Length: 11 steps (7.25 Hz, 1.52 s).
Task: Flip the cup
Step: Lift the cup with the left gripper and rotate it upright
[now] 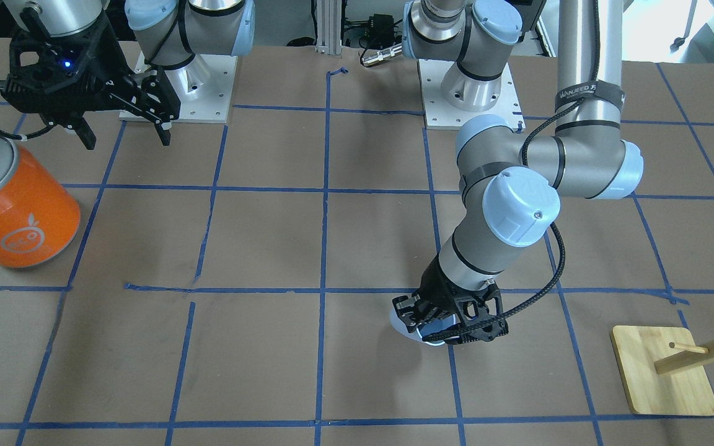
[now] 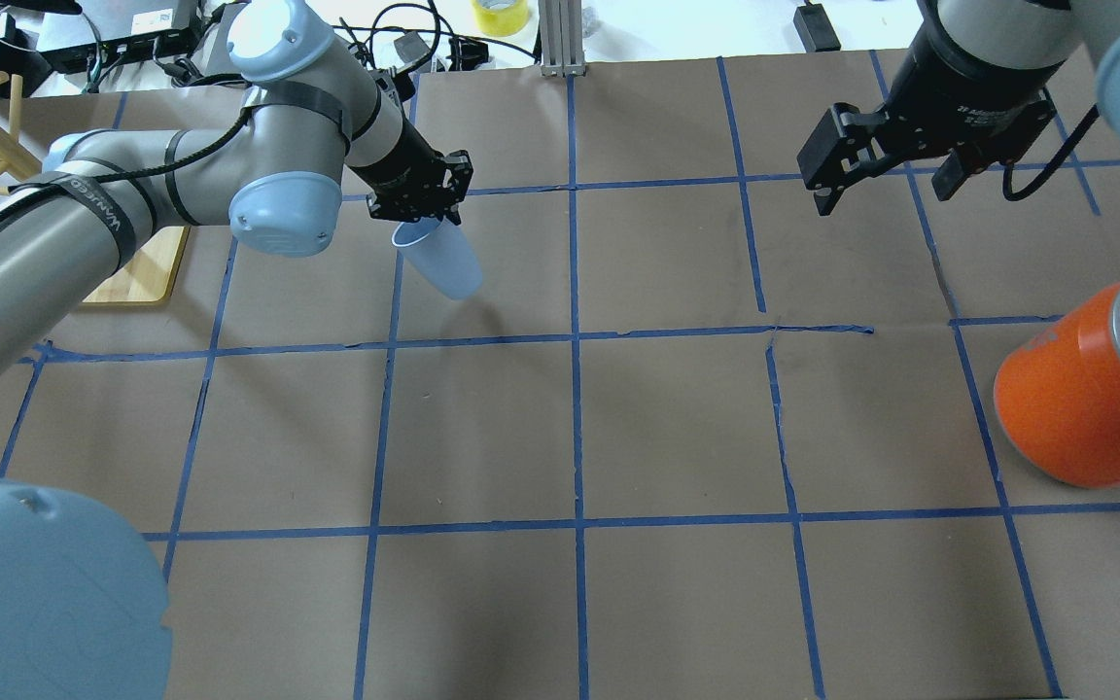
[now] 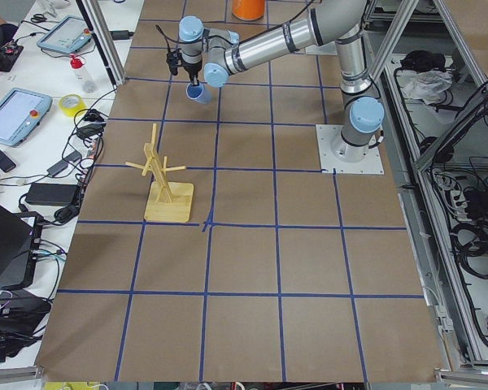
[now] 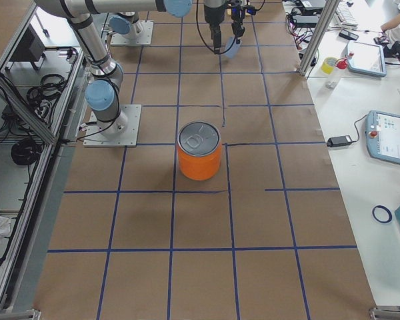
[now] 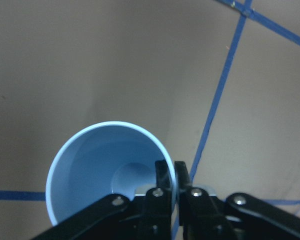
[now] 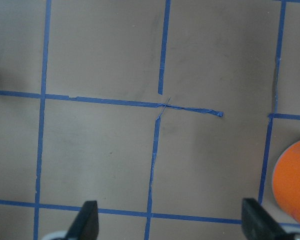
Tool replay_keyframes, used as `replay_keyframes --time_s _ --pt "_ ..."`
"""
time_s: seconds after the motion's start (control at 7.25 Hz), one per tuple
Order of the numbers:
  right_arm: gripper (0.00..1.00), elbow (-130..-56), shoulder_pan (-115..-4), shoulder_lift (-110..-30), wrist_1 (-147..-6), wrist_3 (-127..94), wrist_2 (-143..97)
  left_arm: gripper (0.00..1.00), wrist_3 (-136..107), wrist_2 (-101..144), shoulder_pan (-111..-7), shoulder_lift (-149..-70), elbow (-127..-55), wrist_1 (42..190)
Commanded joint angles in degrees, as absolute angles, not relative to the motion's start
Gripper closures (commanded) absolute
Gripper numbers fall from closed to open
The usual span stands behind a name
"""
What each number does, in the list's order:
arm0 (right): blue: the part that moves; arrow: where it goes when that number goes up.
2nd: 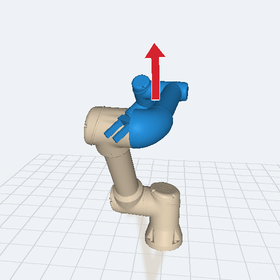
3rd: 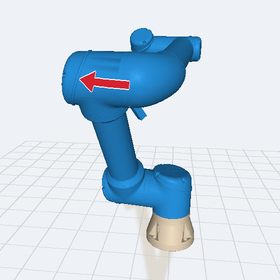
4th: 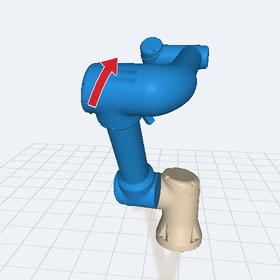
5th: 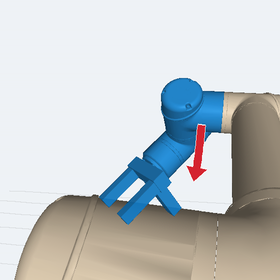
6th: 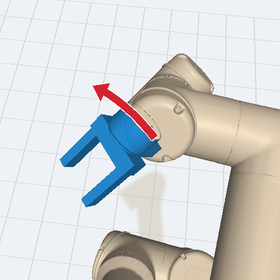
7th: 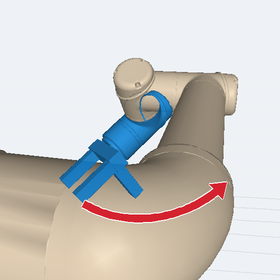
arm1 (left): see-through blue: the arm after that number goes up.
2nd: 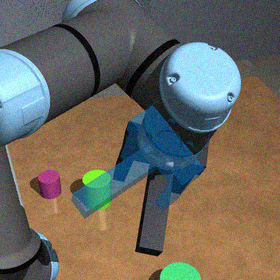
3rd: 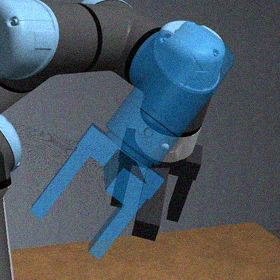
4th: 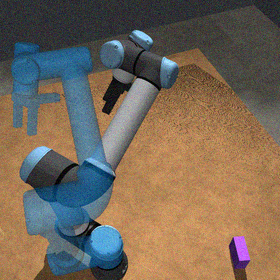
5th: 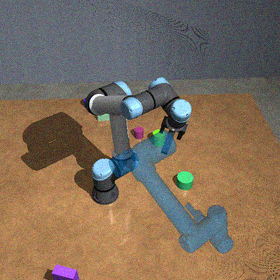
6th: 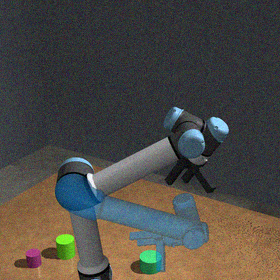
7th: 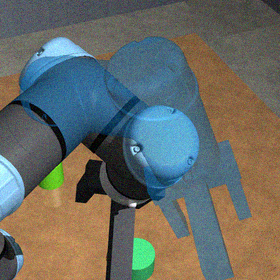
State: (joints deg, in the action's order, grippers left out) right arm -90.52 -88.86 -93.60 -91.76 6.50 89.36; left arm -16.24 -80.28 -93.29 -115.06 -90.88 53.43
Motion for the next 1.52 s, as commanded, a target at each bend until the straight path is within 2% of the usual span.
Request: replay_keyframes --time_s 0.0,0.41,1.38 --pt "0.0 -90.5 -88.9 -93.6 -91.8 6.5 89.3 1.0 2.9 -88.8 -92.6 -113.8 -86.1 52.7" --pt "0.0 -90.5 -88.9 -93.6 -91.8 6.4 89.3 1.0 12.7 -91.1 -87.2 -115.7 -87.4 46.7" --pt "0.0 -90.6 -88.9 -93.6 -91.8 6.4 89.4 1.0 11.8 -90.4 -83.1 -116.9 -94.9 40.6"
